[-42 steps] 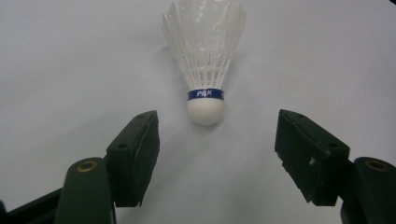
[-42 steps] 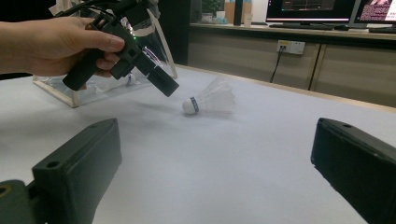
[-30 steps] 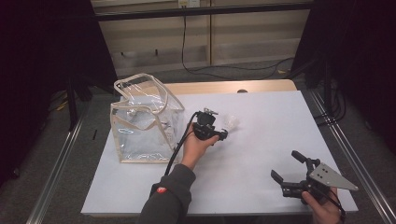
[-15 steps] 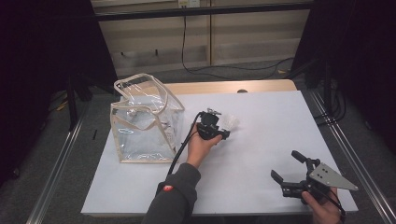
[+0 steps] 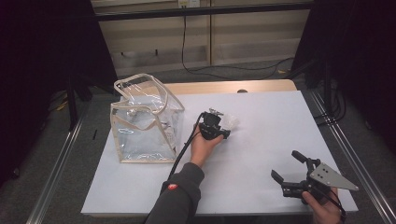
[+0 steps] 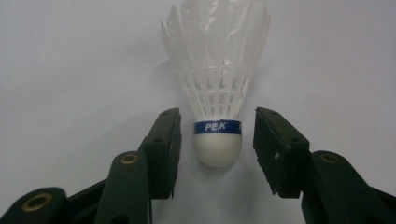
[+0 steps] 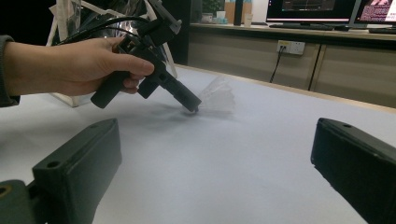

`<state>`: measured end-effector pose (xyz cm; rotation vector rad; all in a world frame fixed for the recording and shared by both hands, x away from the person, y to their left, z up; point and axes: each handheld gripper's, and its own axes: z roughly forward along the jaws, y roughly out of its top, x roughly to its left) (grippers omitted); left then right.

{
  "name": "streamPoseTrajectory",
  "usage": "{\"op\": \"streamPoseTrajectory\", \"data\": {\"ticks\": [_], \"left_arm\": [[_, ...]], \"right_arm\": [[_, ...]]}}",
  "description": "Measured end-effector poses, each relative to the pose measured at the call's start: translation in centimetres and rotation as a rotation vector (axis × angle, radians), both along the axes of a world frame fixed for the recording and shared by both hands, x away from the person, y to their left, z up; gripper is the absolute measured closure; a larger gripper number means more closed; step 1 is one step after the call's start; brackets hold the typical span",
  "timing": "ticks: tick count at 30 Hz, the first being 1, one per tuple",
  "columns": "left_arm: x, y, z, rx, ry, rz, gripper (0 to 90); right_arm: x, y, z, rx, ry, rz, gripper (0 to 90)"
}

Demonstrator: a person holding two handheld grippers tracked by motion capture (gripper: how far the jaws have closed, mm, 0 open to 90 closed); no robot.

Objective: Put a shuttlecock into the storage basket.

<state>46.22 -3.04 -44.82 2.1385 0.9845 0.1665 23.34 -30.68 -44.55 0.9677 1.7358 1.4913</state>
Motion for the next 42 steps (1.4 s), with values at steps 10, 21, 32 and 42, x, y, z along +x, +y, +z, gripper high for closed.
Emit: {"op": "streamPoseTrajectory", "data": {"ticks": [10, 21, 32, 42], "left_arm": [[0.1, -0.2, -0.4, -0.004, 0.02, -0.01, 63.4], [-0.2, 0.5, 0.7, -0.02, 0.06, -0.029, 65.6], [-0.4, 2.1, 3.1, -0.054, 0.072, -0.027, 65.7], [-0.4, 3.2, 4.6, -0.071, 0.081, -0.025, 65.7]], "right_arm": [[-0.1, 0.1, 0.1, 0.005, -0.001, -0.001, 1.6], [0.0, 0.1, 0.0, 0.006, 0.0, -0.003, 1.6], [0.1, 0.3, 0.0, 0.004, -0.001, 0.001, 1.6], [0.1, 0.3, 0.0, 0.004, -0.001, -0.001, 1.6]]}}
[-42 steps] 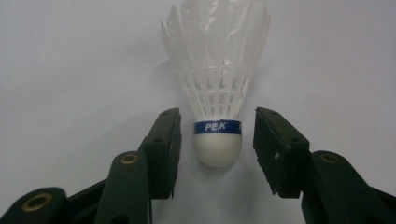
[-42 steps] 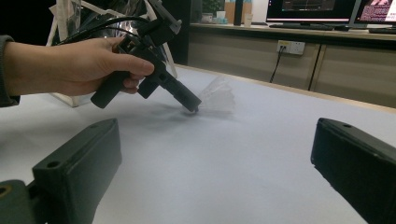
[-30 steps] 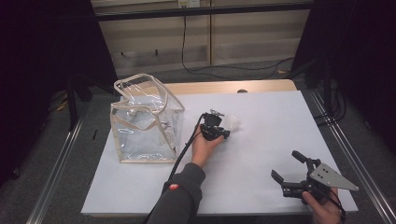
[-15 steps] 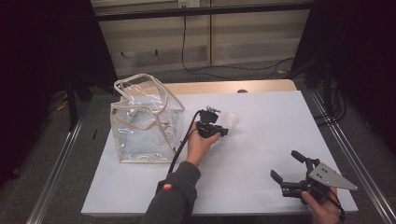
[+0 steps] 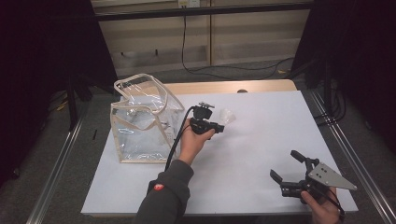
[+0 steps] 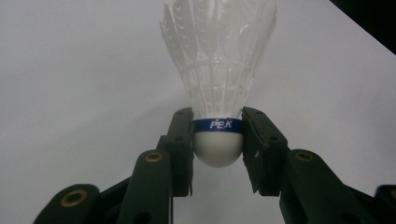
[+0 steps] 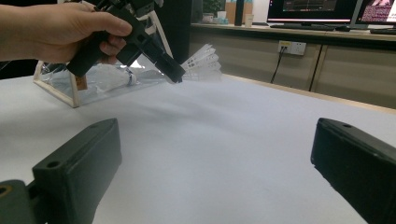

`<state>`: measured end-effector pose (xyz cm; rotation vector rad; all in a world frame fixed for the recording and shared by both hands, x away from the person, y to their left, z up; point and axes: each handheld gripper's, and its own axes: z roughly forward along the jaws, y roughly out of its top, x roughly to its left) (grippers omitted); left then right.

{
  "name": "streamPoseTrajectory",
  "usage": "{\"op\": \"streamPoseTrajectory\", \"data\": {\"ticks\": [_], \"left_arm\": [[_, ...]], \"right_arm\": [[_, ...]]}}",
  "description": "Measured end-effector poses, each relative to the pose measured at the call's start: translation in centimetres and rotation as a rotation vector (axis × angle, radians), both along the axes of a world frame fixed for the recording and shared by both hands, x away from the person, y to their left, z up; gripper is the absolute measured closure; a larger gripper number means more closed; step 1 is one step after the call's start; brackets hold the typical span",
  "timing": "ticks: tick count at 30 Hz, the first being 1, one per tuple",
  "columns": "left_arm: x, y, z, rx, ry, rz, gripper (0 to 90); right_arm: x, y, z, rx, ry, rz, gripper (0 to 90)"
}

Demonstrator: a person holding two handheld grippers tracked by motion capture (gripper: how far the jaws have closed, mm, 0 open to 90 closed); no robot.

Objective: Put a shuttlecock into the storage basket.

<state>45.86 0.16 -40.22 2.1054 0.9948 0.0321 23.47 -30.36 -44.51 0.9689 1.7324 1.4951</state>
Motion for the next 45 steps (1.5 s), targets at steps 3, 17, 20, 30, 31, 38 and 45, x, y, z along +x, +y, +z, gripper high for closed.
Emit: {"op": "streamPoseTrajectory", "data": {"ticks": [3, 17, 20, 30, 31, 38, 45], "left_arm": [[0.1, 0.4, 0.5, -0.012, 0.003, 0.007, 65.7], [0.1, 2.4, 3.1, -0.022, 0.005, 0.026, 65.7], [0.0, 2.6, 3.5, -0.023, 0.008, 0.026, 65.7], [0.0, 3.2, 5.2, -0.016, 0.007, 0.023, 65.7], [0.0, 3.2, 5.3, -0.017, 0.01, 0.025, 65.7], [-0.1, 3.4, 6.3, -0.007, 0.008, 0.014, 65.7], [-0.1, 3.6, 7.4, -0.011, 0.011, 0.015, 65.7]], "right_arm": [[0.0, 0.0, 0.0, -0.001, -0.001, 0.005, 1.6], [0.0, 0.1, 0.0, -0.001, 0.0, 0.007, 1.6], [0.0, 0.2, 0.0, -0.004, 0.002, 0.012, 1.6], [0.1, 0.2, 0.0, -0.002, 0.001, 0.012, 1.6], [0.1, 0.2, 0.0, -0.002, 0.001, 0.01, 1.6], [0.1, 0.2, 0.0, -0.002, 0.001, 0.011, 1.6], [0.1, 0.2, 0.0, 0.0, 0.001, 0.009, 1.6]]}}
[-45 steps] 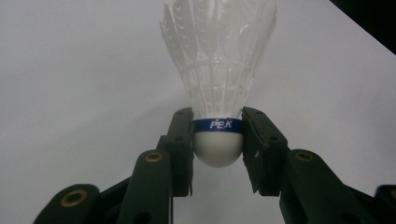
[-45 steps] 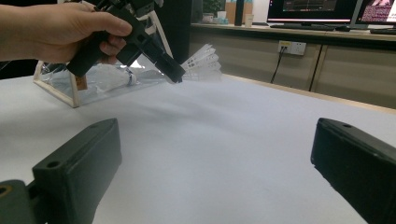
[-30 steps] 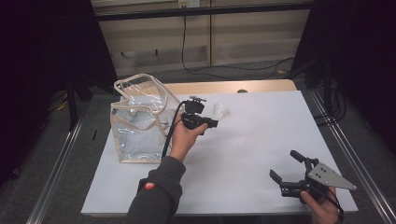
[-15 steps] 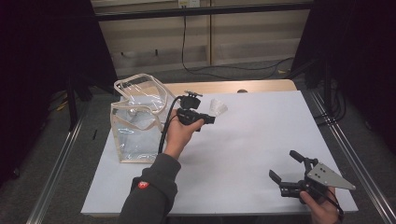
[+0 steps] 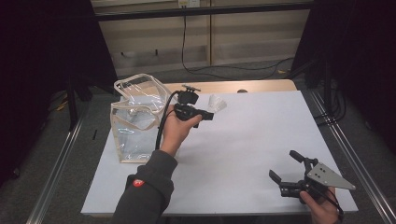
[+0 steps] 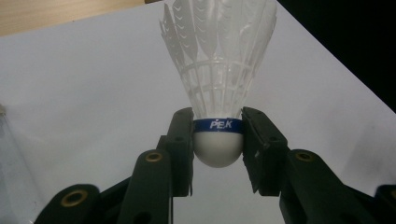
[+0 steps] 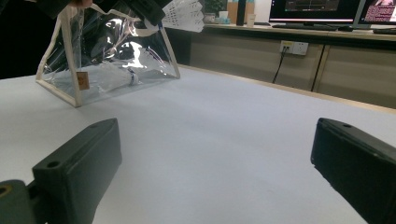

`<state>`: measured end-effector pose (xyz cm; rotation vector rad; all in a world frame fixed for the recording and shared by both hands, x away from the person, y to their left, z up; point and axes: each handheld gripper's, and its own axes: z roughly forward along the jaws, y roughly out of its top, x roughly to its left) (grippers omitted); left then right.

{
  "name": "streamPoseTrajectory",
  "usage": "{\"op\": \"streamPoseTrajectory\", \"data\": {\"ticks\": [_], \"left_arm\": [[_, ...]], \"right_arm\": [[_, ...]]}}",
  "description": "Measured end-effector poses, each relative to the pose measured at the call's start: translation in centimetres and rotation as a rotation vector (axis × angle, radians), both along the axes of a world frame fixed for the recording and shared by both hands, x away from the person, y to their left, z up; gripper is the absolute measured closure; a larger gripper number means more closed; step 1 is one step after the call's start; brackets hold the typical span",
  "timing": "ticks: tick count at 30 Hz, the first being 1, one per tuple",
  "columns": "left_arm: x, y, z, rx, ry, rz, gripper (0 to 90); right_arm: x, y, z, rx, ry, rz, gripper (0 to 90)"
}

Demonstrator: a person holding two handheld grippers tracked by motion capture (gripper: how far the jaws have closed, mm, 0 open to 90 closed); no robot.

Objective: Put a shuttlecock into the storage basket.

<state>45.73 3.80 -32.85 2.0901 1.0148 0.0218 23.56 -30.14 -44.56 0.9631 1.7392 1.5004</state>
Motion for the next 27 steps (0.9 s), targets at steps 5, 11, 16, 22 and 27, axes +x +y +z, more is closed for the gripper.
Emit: {"op": "streamPoseTrajectory", "data": {"ticks": [5, 11, 16, 22, 27], "left_arm": [[-0.1, 0.2, 0.7, 0.002, -0.008, 0.003, 65.7], [-0.1, 0.5, 1.5, 0.003, -0.012, 0.003, 65.8], [-0.2, 0.8, 2.2, 0.004, -0.013, 0.004, 65.8], [-0.4, 1.2, 3.1, 0.0, -0.012, 0.01, 65.8], [-0.4, 1.5, 3.4, 0.003, -0.009, 0.004, 65.8]], "right_arm": [[0.0, 0.0, 0.0, 0.0, 0.0, 0.002, 1.6], [0.0, 0.0, 0.0, 0.0, -0.002, 0.002, 1.6], [0.0, 0.1, 0.0, 0.001, -0.001, 0.003, 1.6], [0.0, 0.1, 0.0, -0.002, -0.002, 0.002, 1.6], [0.0, 0.1, 0.0, 0.0, -0.001, 0.001, 1.6]]}}
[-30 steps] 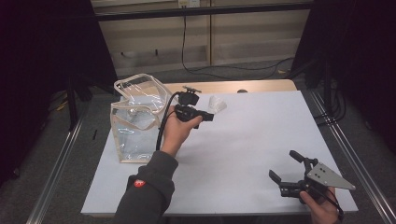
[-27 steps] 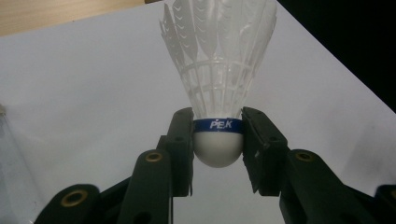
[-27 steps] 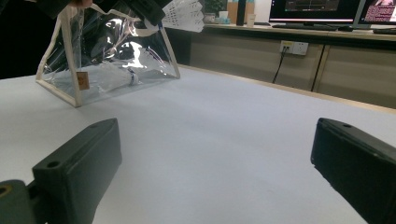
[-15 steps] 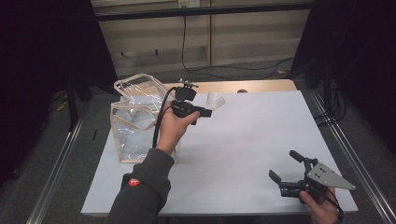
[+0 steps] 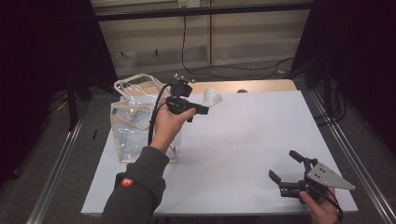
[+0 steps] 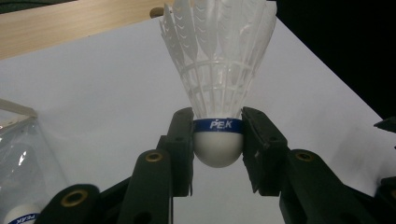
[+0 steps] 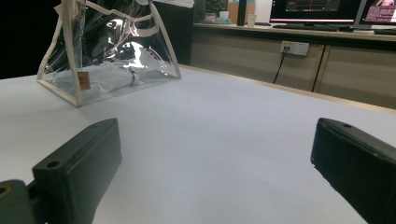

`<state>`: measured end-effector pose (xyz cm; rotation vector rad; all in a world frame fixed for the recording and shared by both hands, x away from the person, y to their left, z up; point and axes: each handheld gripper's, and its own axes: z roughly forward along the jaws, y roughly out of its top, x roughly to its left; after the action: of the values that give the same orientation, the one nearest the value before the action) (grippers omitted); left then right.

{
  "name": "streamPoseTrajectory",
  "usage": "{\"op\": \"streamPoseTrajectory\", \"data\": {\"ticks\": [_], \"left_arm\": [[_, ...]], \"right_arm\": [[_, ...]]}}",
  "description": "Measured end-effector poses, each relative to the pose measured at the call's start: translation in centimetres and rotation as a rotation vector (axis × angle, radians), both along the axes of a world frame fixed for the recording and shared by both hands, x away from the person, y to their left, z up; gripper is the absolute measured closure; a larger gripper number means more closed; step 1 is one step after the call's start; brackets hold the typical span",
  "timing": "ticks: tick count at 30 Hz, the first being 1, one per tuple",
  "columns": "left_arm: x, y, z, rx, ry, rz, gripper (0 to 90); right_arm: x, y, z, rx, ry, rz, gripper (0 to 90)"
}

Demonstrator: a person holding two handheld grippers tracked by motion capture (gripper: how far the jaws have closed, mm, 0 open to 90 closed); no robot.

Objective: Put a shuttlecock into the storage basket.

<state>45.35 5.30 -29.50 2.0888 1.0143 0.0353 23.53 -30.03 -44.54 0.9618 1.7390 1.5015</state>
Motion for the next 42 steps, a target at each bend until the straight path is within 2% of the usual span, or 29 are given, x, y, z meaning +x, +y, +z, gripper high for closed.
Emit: {"op": "streamPoseTrajectory", "data": {"ticks": [12, 15, 21, 28, 42], "left_arm": [[-0.3, 0.7, 1.3, -0.003, -0.01, -0.004, 65.8], [-0.2, 1.0, 1.6, -0.007, -0.011, 0.003, 65.8], [-0.2, 1.4, 1.9, 0.011, -0.012, 0.008, 65.8], [-0.1, 2.0, 2.3, -0.004, -0.013, 0.018, 65.8], [-0.2, 3.0, 3.8, 0.003, -0.022, 0.03, 65.8]], "right_arm": [[0.0, 0.0, 0.0, 0.001, 0.003, 0.001, 1.6], [0.0, 0.0, 0.0, -0.001, 0.003, 0.001, 1.6], [0.0, 0.0, 0.0, 0.0, 0.0, 0.002, 1.6], [0.0, 0.0, 0.0, -0.002, 0.0, 0.0, 1.6], [0.0, 0.0, 0.0, 0.0, 0.001, 0.0, 1.6]]}}
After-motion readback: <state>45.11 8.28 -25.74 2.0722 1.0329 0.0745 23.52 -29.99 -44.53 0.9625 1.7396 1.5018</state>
